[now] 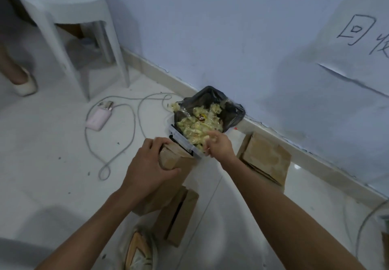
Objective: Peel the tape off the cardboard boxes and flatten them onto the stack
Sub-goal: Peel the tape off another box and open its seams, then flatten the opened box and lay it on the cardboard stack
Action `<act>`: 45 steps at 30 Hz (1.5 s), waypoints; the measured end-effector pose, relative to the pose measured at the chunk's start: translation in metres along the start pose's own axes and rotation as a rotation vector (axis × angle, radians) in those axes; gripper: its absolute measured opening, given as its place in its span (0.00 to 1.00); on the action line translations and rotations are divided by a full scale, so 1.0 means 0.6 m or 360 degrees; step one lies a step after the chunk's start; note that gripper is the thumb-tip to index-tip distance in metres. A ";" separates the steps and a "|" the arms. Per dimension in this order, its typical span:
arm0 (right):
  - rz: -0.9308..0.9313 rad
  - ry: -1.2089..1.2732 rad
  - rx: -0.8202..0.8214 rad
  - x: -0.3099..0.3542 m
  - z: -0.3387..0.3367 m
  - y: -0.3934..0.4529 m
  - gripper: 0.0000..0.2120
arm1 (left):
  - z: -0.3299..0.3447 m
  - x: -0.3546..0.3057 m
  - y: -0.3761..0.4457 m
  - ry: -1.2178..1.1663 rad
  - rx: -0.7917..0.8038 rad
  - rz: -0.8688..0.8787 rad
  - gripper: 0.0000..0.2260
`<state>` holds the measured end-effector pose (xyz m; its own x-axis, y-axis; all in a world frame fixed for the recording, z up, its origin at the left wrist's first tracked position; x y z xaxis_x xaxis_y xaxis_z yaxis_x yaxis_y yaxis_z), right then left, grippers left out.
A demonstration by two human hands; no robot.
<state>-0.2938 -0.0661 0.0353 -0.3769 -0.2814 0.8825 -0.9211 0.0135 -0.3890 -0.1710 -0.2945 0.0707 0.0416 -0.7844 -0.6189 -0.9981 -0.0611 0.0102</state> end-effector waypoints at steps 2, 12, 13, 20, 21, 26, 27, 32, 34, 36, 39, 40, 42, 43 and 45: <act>-0.0037 -0.0351 -0.0120 -0.017 0.011 0.025 0.06 | 0.003 0.004 0.003 -0.0015 -0.0004 -0.0027 0.32; -0.0277 -0.1669 -0.0222 -0.059 0.040 0.080 0.05 | 0.013 -0.004 0.003 -0.0079 0.0004 -0.0076 0.33; -0.0261 -0.1743 -0.0173 -0.056 0.041 0.081 0.06 | 0.013 -0.007 0.002 -0.0078 0.0003 -0.0074 0.33; -0.0263 -0.1202 0.0059 0.003 -0.025 0.035 0.16 | 0.020 -0.052 0.006 0.0030 0.0121 -0.0132 0.35; -0.0304 -0.0922 -0.0050 0.007 -0.037 0.004 0.16 | 0.022 -0.059 0.007 0.0068 0.0137 -0.0167 0.35; -0.0209 -0.0070 -0.0146 -0.028 -0.093 -0.232 0.13 | 0.059 -0.133 -0.010 0.0178 0.0272 -0.0243 0.33; -0.0160 -0.0085 -0.0092 -0.047 -0.098 -0.262 0.16 | 0.072 -0.152 -0.018 0.0090 0.0337 -0.0241 0.30; -0.0153 -0.0127 -0.0171 -0.095 -0.140 -0.294 0.36 | 0.102 -0.226 -0.058 -0.0387 0.0450 -0.0125 0.22; -0.0057 0.0057 -0.0233 -0.099 -0.171 -0.316 0.44 | 0.104 -0.252 -0.074 -0.0371 0.0430 -0.0060 0.30; -0.0001 0.0163 -0.0251 -0.103 -0.196 -0.342 0.45 | 0.109 -0.280 -0.092 -0.0287 0.0399 -0.0004 0.35; 0.0049 0.0015 -0.0257 -0.127 -0.229 -0.377 0.42 | 0.135 -0.317 -0.103 -0.0150 0.0381 0.0095 0.21; 0.0073 -0.0003 -0.0262 -0.134 -0.241 -0.385 0.41 | 0.142 -0.326 -0.103 -0.0122 0.0398 0.0136 0.15; 0.0118 0.0063 -0.0284 -0.150 -0.278 -0.398 0.34 | 0.154 -0.341 -0.101 -0.0172 0.0500 0.0137 0.09; 0.0137 0.0138 -0.0264 -0.156 -0.302 -0.405 0.30 | 0.157 -0.347 -0.097 -0.0217 0.0548 0.0098 0.07; 0.0177 0.0318 -0.0210 -0.169 -0.355 -0.422 0.24 | 0.163 -0.360 -0.089 -0.0342 0.0639 -0.0018 0.08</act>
<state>-0.0432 0.1637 0.1005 -0.4762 -0.0760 0.8761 -0.8728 0.1623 -0.4603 -0.1312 -0.0613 0.1267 0.0848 -0.6364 -0.7667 -0.9381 0.2083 -0.2767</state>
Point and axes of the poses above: each hand's wrist, its own y-axis towards the middle knuckle, its own z-axis out of the palm, x = y × z, the point moved 2 cm from there along y, towards the middle knuckle, and after that the axes turned 8 degrees about y, right-handed, at the moved point
